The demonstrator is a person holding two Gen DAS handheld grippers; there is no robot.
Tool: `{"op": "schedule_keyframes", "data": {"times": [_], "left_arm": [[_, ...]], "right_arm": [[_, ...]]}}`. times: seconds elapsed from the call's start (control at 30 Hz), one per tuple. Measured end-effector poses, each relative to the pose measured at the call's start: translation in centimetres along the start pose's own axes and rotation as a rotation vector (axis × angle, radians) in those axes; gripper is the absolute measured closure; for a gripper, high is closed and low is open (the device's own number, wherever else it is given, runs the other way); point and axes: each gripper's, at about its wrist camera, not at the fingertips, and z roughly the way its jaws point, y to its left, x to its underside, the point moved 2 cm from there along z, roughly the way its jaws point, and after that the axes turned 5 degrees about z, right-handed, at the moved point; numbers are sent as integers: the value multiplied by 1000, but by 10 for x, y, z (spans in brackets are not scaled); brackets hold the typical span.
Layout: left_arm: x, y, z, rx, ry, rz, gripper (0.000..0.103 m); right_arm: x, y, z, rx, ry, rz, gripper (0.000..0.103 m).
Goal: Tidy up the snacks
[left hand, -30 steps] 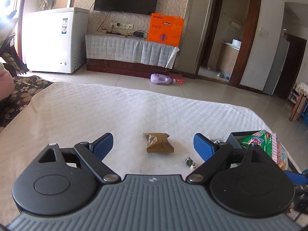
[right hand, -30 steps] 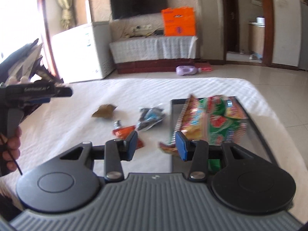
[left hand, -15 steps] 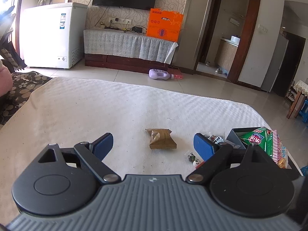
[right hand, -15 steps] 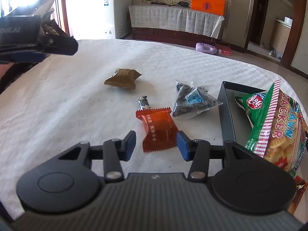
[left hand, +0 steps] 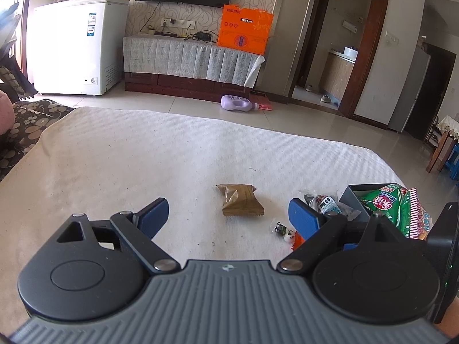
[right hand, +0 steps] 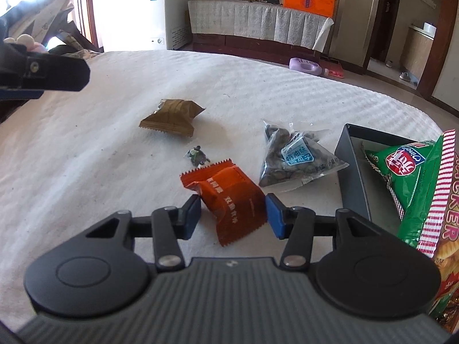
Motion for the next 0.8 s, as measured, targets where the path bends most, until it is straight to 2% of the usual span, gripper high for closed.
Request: {"op": "schedule_keyframes", "data": {"times": [0.1,0.23,0.37,0.4,0.47,0.6,0.7,0.8], "left_arm": [[2,-3,4,-8,10,8,10],[5,-6,14,-30,34,8,10],[9,-15,29,-14,56,1,10],[11,-20,33,-8,63,11,10],[16,-33,42,7,75,41,10],[24,-56,63,34,92,91,10],[31,-66,80,18,100,111,10],[33,-70,95,39,90,106,11]], "right_arm": [[-1,1,3,-19,-7,-21,46],[-5,-3,-1,-61,13,-10,57],[1,-4,-17,-56,37,-44,61],[3,-6,-22,-66,52,-35,70],[10,-13,-34,-74,83,-13,75],[27,-19,-46,-68,111,-63,75],[32,-30,-52,-82,109,-32,73],[31,-37,-57,-80,93,-12,68]]}}
